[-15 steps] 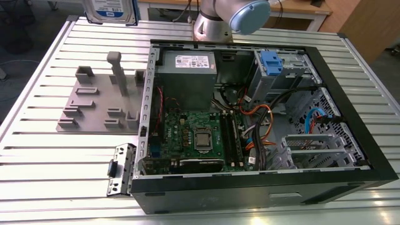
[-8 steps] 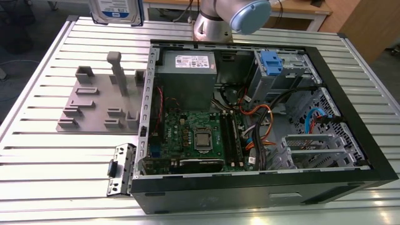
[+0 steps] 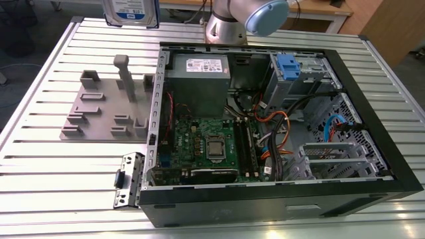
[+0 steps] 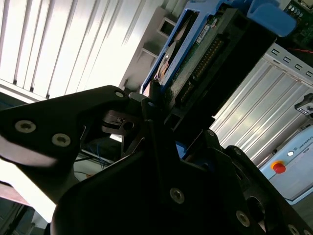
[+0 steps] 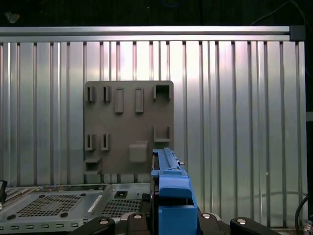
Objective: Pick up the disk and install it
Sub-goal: 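Pick up the disk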
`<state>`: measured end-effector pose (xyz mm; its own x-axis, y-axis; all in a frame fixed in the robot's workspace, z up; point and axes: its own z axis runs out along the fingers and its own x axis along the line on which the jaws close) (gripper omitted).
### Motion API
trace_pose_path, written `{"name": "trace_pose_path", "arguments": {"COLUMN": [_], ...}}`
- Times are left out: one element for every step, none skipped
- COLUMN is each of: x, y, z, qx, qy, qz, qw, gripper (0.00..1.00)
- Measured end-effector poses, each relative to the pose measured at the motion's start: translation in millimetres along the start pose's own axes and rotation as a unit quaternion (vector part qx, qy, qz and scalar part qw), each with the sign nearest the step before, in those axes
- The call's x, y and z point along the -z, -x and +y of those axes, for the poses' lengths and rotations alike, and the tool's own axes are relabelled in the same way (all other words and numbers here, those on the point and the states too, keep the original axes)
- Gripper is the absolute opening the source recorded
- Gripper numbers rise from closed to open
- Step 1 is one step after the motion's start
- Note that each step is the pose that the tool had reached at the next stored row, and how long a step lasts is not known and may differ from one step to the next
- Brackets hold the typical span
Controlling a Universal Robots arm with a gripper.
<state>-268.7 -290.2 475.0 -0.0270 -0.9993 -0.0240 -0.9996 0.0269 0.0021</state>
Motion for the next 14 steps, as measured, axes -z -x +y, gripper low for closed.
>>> {"name": "trace_pose_path", "arguments": {"x": [0.0,-0.1,0.0,-0.1,-0.1,-0.1,-0.1,-0.1,-0.2,-0.2,-0.2,-0.3,-0.3,-0.3], "y": [0.0,0.0,0.0,0.0,0.0,0.0,0.0,0.0,0.0,0.0,-0.1,-0.1,-0.1,-0.1], "z": [-1.9,-3.7,-5.4,-7.3,-9.1,-10.9,-12.8,-14.6,-16.5,-18.6,-20.4,-22.2,-24.1,-26.0], "qx": [0.0,0.0,0.0,0.0,0.0,0.0,0.0,0.0,0.0,0.0,0.0,0.0,0.0,0.0], "qy": [0.0,0.0,0.0,0.0,0.0,0.0,0.0,0.0,0.0,0.0,0.0,0.0,0.0,0.0], "qz": [0.0,0.0,0.0,0.0,0.0,0.0,0.0,0.0,0.0,0.0,0.0,0.0,0.0,0.0], "qw": [1.0,1.0,1.0,1.0,1.0,1.0,1.0,1.0,1.0,1.0,1.0,1.0,1.0,1.0], "gripper": [0.36,0.36,0.36,0.36,0.36,0.36,0.36,0.36,0.36,0.36,0.36,0.36,0.36,0.36]}}
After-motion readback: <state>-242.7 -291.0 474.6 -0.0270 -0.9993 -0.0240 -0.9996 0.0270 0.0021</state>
